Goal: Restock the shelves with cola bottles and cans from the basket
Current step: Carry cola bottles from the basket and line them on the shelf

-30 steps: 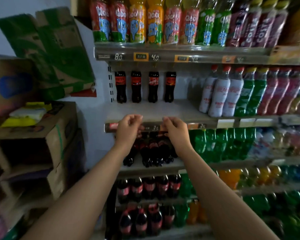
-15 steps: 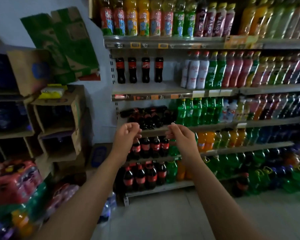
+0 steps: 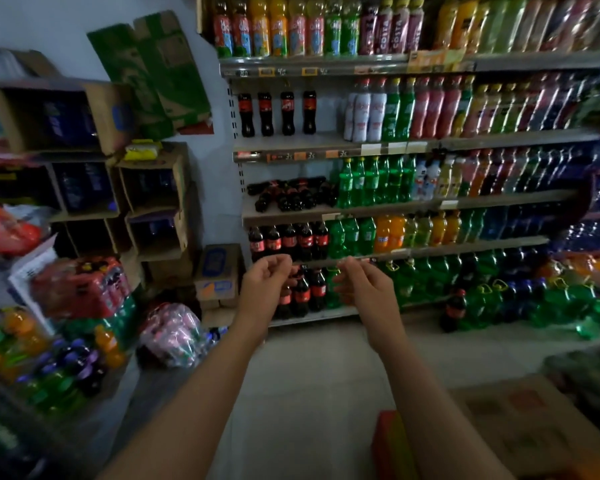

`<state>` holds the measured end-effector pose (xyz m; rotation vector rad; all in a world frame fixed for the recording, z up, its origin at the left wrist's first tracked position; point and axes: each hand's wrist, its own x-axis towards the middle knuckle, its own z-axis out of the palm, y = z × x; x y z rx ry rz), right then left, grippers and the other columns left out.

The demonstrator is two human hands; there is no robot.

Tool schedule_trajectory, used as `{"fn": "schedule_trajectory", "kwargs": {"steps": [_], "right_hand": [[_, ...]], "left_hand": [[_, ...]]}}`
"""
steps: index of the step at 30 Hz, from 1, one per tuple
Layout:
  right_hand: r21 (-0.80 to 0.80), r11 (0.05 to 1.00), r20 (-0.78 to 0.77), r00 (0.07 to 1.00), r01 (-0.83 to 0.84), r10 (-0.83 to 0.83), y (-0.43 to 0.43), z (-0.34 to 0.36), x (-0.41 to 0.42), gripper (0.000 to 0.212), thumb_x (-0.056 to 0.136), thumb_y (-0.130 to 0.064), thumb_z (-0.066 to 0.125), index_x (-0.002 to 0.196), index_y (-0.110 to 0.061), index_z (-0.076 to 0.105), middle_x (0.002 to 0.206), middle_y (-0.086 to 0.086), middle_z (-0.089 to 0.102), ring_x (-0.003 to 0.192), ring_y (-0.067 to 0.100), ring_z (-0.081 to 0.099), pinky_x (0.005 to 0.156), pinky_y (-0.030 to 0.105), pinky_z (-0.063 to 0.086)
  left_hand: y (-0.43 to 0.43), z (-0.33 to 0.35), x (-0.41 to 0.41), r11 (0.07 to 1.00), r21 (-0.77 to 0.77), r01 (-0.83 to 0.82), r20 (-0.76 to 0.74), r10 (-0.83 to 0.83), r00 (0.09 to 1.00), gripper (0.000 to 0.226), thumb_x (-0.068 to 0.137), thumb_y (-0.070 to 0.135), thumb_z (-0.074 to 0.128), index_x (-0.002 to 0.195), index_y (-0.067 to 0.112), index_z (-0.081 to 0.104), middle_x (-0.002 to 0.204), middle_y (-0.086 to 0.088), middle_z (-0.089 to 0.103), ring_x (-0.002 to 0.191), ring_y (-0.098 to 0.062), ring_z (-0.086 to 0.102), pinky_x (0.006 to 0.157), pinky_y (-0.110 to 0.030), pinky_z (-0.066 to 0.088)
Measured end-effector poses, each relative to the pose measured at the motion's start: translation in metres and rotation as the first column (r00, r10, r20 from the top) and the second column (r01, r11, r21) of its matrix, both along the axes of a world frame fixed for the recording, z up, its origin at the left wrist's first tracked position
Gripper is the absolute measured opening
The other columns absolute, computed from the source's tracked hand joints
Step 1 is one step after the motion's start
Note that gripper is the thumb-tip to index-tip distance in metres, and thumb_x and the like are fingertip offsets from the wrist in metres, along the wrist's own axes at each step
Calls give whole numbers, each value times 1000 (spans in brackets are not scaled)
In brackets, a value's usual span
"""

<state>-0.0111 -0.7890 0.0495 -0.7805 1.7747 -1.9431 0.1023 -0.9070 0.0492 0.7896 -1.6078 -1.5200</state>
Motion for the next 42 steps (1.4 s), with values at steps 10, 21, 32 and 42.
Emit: {"fn": "schedule_trajectory", "kwargs": {"steps": [10,21,32,42], "right_hand": [[-75,966,-13,968,248,-250,186,19,102,28,100,-32,48,85,-20,69,78,5,65,72,14,62,64,25,51],[-81,789,-81,784,610,-615,451,35,176,36,100,-35,46,98,-6,68,79,5,66,68,9,63,61,24,51],[-128,493,-92,485,860,-870,736,53,221,32,99,-35,49,93,-11,69,77,1,67,70,14,63,68,32,52],[39,273,16,273,961,-962,897,22,203,31,98,-37,50,86,-14,68,76,5,68,65,13,61,62,26,48]], "left_hand": [[159,16,63,970,-56,236,-29,-238,971,14,96,22,56,108,15,62,91,-1,69,74,-10,63,65,-22,52],[417,36,68,770,-97,630,-66,-637,768,10,95,31,58,101,26,64,100,0,71,85,-14,68,75,-31,55],[712,54,35,418,-126,900,-89,-908,410,9,96,26,57,99,19,63,90,1,68,72,-9,64,65,-25,52],[847,25,-5,169,-39,985,145,-974,173,29,94,37,59,105,11,65,102,-6,69,83,-18,65,80,-35,55]]}}
